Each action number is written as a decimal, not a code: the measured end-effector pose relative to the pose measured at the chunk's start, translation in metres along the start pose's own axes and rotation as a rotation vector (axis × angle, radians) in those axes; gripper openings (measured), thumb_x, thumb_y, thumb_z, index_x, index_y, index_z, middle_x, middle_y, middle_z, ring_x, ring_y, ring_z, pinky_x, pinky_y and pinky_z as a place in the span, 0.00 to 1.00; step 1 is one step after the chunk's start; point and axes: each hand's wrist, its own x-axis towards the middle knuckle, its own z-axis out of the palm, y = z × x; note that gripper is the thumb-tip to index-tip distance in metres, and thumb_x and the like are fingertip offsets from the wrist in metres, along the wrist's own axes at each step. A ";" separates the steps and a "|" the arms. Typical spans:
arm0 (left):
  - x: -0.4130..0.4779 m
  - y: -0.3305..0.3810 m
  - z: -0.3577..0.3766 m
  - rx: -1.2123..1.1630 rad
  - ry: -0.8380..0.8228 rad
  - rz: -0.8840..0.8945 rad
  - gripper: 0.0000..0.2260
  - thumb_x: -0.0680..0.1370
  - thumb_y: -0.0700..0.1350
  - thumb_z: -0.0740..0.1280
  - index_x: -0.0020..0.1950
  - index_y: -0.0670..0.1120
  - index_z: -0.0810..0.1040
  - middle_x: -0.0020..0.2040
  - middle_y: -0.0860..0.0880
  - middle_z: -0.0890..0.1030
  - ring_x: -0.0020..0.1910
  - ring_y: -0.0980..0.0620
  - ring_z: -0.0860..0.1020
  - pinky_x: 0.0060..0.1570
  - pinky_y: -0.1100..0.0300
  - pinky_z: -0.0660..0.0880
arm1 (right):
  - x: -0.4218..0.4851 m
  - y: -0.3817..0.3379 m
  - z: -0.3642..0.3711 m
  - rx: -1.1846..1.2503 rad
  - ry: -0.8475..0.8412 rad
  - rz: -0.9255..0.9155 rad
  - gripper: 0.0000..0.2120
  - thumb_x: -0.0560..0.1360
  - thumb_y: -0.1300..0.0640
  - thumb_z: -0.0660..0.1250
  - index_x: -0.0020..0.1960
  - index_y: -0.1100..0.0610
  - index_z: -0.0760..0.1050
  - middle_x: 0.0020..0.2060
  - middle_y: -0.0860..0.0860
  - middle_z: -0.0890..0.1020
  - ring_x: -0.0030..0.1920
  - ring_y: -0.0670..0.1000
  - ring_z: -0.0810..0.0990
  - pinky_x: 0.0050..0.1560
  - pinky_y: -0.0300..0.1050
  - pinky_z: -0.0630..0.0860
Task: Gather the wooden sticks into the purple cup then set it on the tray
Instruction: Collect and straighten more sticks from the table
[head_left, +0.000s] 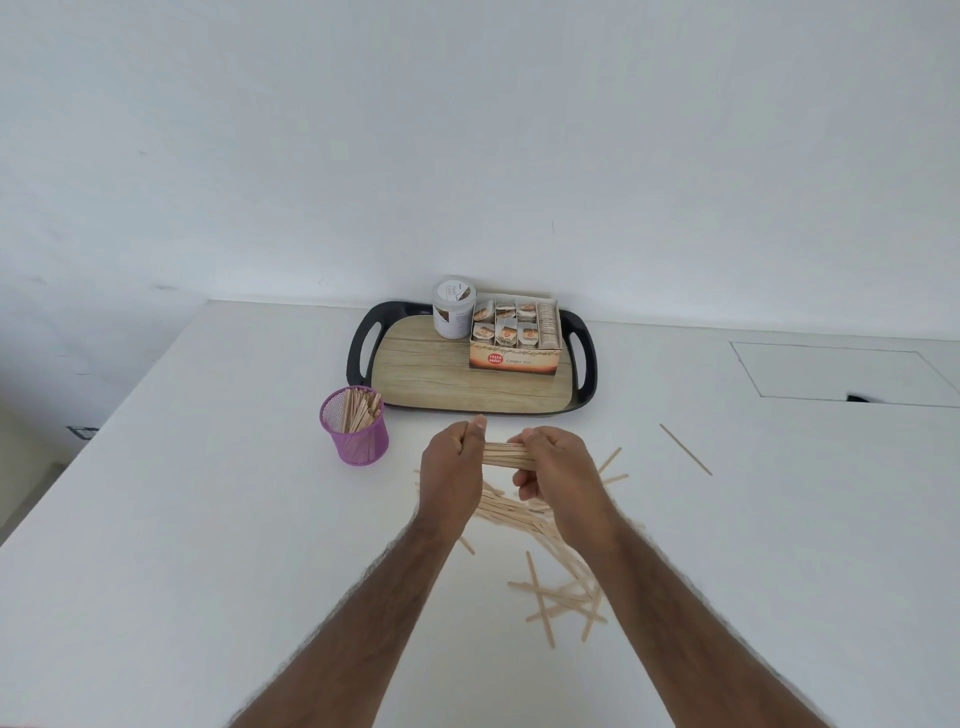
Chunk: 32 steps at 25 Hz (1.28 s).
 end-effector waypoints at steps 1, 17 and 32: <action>0.000 -0.001 -0.002 0.011 0.020 0.007 0.20 0.85 0.52 0.61 0.34 0.48 0.67 0.27 0.55 0.67 0.25 0.58 0.65 0.26 0.65 0.62 | 0.001 -0.001 -0.005 0.087 -0.030 0.011 0.10 0.82 0.60 0.63 0.50 0.63 0.82 0.36 0.58 0.83 0.31 0.50 0.80 0.32 0.42 0.78; -0.003 0.006 -0.001 0.005 0.009 0.011 0.19 0.85 0.52 0.61 0.36 0.47 0.67 0.30 0.53 0.67 0.31 0.54 0.64 0.32 0.58 0.62 | 0.004 0.000 -0.037 0.409 -0.082 0.013 0.07 0.74 0.74 0.71 0.51 0.70 0.83 0.45 0.66 0.84 0.44 0.63 0.87 0.45 0.42 0.84; -0.017 -0.099 -0.047 0.521 0.036 0.151 0.18 0.86 0.52 0.55 0.68 0.46 0.77 0.72 0.47 0.76 0.73 0.47 0.70 0.72 0.52 0.67 | 0.012 0.005 -0.035 0.119 0.096 -0.028 0.07 0.74 0.74 0.71 0.44 0.65 0.84 0.40 0.60 0.86 0.37 0.58 0.87 0.40 0.39 0.83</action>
